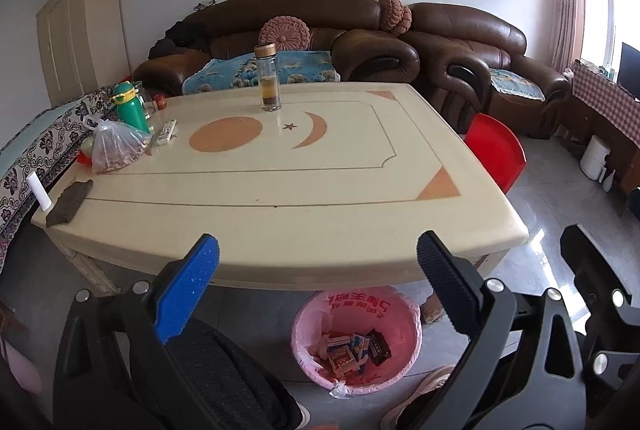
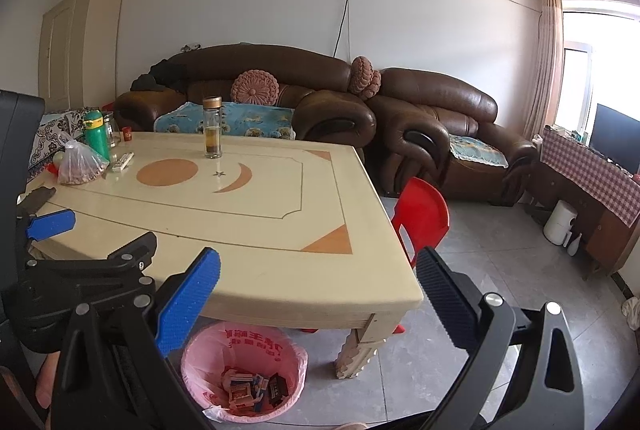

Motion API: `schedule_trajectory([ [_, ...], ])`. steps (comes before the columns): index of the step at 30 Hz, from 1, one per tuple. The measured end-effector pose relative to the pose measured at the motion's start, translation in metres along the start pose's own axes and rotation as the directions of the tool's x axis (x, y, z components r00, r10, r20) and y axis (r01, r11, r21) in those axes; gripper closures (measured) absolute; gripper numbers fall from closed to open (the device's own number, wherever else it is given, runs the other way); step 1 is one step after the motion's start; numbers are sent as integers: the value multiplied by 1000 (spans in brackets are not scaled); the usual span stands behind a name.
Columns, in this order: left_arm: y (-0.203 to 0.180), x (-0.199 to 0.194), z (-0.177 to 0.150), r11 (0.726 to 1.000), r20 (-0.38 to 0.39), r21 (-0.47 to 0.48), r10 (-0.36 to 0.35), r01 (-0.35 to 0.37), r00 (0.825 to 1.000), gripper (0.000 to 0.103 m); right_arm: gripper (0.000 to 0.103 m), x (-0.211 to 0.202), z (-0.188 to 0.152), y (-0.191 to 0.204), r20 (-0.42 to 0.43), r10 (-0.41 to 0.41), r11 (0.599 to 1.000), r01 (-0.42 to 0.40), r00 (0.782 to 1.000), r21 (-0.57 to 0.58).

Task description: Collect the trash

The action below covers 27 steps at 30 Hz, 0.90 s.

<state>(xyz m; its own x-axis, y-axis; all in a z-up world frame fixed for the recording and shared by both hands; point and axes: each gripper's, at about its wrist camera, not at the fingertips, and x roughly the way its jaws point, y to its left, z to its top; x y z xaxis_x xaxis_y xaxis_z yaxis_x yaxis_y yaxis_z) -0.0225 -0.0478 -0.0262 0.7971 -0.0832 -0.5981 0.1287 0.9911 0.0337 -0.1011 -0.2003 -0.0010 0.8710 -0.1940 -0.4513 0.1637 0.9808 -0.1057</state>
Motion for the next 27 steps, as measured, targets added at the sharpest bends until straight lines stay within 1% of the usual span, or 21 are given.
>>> schedule_trajectory([
  [6,3,-2,0,1000,0,-3,5,-5,1000,6,7,1,-1,6,-8,2,1000,-2,1000,-5],
  [14,2,-1,-3,1000,-2,8,9,-9,1000,6,7,1,-1,6,-10,4,1000,-4,1000,-4],
  [27,4,4,-2,1000,-13,0,22,-22,1000,6,7,3,-4,9,-18,3,1000,-3,1000,-7],
])
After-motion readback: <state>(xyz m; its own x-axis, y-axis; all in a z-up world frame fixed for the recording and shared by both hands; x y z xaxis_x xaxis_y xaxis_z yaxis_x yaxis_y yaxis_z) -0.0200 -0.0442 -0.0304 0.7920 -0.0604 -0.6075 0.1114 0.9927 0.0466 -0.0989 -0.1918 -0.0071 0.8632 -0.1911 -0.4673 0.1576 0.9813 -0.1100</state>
